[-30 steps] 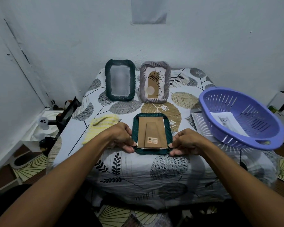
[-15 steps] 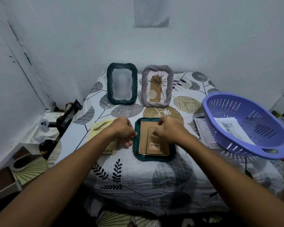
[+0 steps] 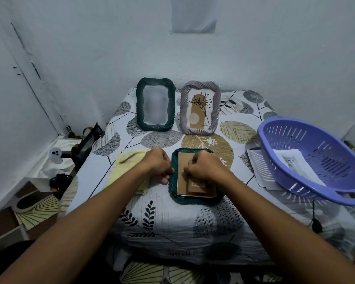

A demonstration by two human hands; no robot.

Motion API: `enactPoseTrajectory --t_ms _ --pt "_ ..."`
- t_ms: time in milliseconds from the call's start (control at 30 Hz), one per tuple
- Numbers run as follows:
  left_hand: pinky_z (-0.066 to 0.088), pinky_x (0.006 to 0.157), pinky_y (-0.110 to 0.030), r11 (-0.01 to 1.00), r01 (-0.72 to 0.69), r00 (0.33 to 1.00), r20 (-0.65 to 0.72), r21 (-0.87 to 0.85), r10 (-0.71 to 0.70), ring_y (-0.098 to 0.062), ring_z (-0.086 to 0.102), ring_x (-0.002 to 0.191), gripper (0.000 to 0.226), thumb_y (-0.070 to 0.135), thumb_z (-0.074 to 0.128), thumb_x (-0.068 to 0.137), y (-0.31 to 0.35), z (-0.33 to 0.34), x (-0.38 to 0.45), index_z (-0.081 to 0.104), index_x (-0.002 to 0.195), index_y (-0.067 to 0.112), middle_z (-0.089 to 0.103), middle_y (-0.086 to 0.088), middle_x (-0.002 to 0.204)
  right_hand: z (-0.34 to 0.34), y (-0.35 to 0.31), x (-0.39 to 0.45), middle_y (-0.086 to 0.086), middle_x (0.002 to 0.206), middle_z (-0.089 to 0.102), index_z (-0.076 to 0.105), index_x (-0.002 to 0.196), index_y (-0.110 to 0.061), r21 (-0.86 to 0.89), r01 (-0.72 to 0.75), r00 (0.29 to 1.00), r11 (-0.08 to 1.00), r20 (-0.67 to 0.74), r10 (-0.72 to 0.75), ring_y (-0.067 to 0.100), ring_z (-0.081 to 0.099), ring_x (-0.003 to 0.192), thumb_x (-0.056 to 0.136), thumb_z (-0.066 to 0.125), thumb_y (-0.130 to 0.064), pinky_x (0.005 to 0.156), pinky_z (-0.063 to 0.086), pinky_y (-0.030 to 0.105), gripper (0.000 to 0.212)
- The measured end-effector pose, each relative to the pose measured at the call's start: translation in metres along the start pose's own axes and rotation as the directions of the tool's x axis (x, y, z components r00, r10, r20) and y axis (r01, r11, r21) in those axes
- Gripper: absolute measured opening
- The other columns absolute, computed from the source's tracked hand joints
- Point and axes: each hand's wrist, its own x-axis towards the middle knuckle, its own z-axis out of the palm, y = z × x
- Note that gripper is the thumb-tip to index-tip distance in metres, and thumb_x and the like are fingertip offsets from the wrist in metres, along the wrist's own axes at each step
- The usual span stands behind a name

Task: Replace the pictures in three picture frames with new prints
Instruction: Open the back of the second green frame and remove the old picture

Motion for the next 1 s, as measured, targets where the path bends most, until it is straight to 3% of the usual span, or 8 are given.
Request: enactPoseTrajectory --t_ms 133,367,567,900,1000 --pt "0.058 0.061 -0.05 1.0 0.009 1.0 0.014 0.002 -0.009 -0.029 0.059 0.049 0.018 -0.003 0.067 0.083 -0.001 0.0 0.001 0.051 0.08 0.005 0.064 -0.02 0.063 -0.001 0.006 0.0 0.006 0.085 0.068 0.067 0.081 -0.014 0.111 0.03 0.999 0.993 -0.044 -0.025 0.023 0.064 0.081 0.078 0.062 -0.038 0.066 0.046 0.028 0.025" --pt "0.059 0.06 -0.05 1.0 0.008 1.0 0.029 -0.015 -0.008 -0.033 0.064 0.057 0.025 0.015 0.077 0.078 0.001 0.001 -0.003 0.056 0.082 0.002 0.064 -0.019 0.07 -0.004 0.013 -0.004 0.005 0.099 0.071 0.074 0.096 -0.012 0.216 0.077 0.989 0.973 -0.143 -0.046 0.022 0.062 0.092 0.081 0.058 -0.036 0.081 0.05 0.033 0.032" --pt "0.058 0.05 -0.04 1.0 0.028 0.998 0.057 -0.003 -0.028 -0.029 0.064 0.052 0.029 0.02 0.072 0.079 0.008 -0.003 -0.009 0.055 0.089 -0.002 0.065 -0.02 0.075 -0.001 0.015 -0.004 0.008 0.094 0.071 0.072 0.092 -0.008 0.228 0.101 0.983 0.968 -0.173 -0.062 0.025 0.063 0.089 0.082 0.057 -0.034 0.078 0.049 0.034 0.032" --pt "0.059 0.056 -0.044 0.999 0.032 0.995 0.094 -0.027 -0.029 -0.028 0.063 0.054 0.031 0.017 0.072 0.08 0.006 -0.006 -0.008 0.057 0.094 -0.005 0.064 -0.02 0.073 0.003 0.012 -0.003 0.006 0.099 0.069 0.071 0.098 -0.012 0.172 0.072 0.989 0.983 -0.142 -0.048 0.023 0.062 0.092 0.082 0.059 -0.039 0.08 0.049 0.033 0.034" --pt "0.059 0.058 -0.045 0.999 0.024 0.995 0.097 -0.04 -0.021 -0.027 0.062 0.052 0.026 0.015 0.069 0.081 0.005 -0.007 -0.01 0.058 0.092 -0.007 0.064 -0.022 0.075 0.006 0.012 0.0 0.005 0.085 0.068 0.068 0.079 -0.014 0.138 0.066 0.992 0.988 -0.115 -0.05 0.025 0.062 0.083 0.077 0.058 -0.043 0.074 0.05 0.033 0.031"
